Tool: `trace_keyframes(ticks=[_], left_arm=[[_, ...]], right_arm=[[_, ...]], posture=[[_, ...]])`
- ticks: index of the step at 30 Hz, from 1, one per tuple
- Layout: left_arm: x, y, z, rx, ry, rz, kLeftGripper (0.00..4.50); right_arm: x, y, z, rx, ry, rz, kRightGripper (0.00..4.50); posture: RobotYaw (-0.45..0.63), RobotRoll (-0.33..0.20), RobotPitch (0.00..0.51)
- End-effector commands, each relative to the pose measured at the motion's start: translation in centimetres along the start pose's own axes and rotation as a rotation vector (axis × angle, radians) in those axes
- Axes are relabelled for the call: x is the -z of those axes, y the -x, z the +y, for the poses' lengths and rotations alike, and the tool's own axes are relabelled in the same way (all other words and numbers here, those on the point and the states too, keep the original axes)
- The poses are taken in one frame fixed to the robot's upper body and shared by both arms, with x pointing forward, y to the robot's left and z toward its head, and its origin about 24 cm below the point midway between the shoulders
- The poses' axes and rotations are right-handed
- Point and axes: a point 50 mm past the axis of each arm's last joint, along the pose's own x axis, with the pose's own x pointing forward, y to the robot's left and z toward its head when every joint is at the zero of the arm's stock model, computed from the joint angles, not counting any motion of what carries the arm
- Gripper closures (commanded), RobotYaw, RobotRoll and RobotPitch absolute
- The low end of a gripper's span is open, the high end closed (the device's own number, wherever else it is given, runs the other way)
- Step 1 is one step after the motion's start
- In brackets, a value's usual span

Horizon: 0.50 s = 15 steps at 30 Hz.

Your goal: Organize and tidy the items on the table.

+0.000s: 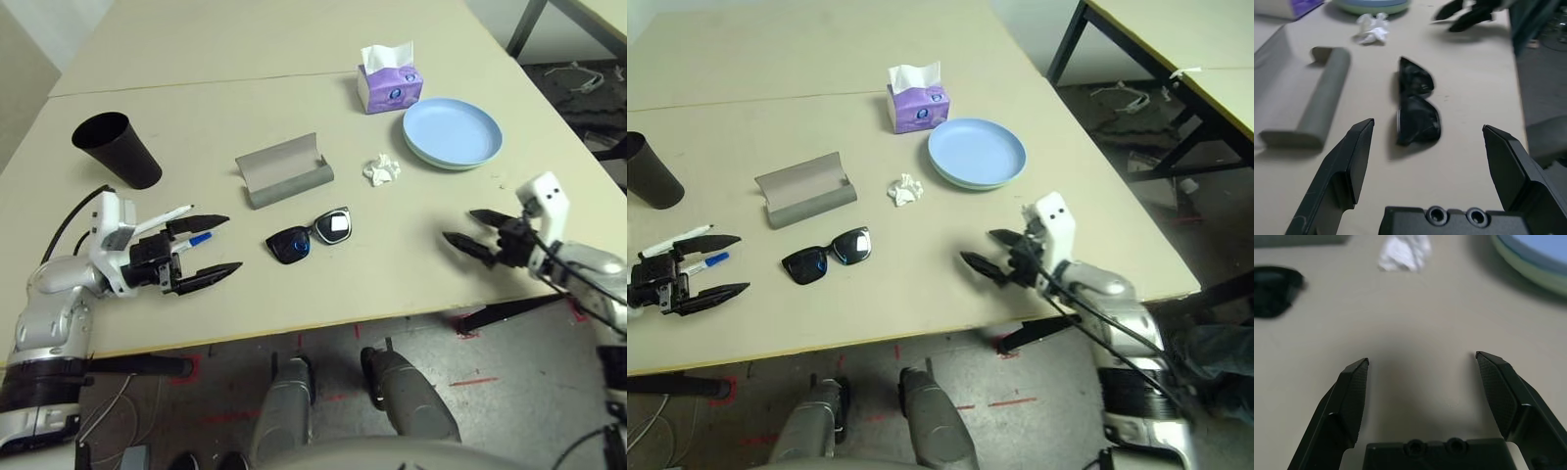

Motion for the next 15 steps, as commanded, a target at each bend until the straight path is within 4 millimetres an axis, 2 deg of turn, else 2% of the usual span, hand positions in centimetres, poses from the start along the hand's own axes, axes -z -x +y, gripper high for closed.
trace_keyframes(ticks=[1,5,9,15], left_arm=[[0.0,-0.2,-0.3,0.035,-0.002,0.015,0.00],[-0.1,-0.1,0.0,0.011,-0.005,0.011,0.00],[-0.1,-0.1,0.2,-0.014,-0.004,0.002,0.00],[-0.1,0.2,0.1,-0.025,-0.009,0.010,0.00]], right_arm=[[0.2,-1.4,0.6,-0.011,0.023,-0.003,0.03],[-0.4,-4.1,2.0,-0.027,0.030,-0.041,0.03],[-0.4,-5.7,2.6,-0.022,0.049,-0.041,0.03],[-0.8,-7.9,2.0,0.062,0.114,-0.032,0.03]], posture=[[-0.18,0.000,0.234],[-0.18,0.000,0.231],[-0.18,0.000,0.230],[-0.17,0.000,0.223]])
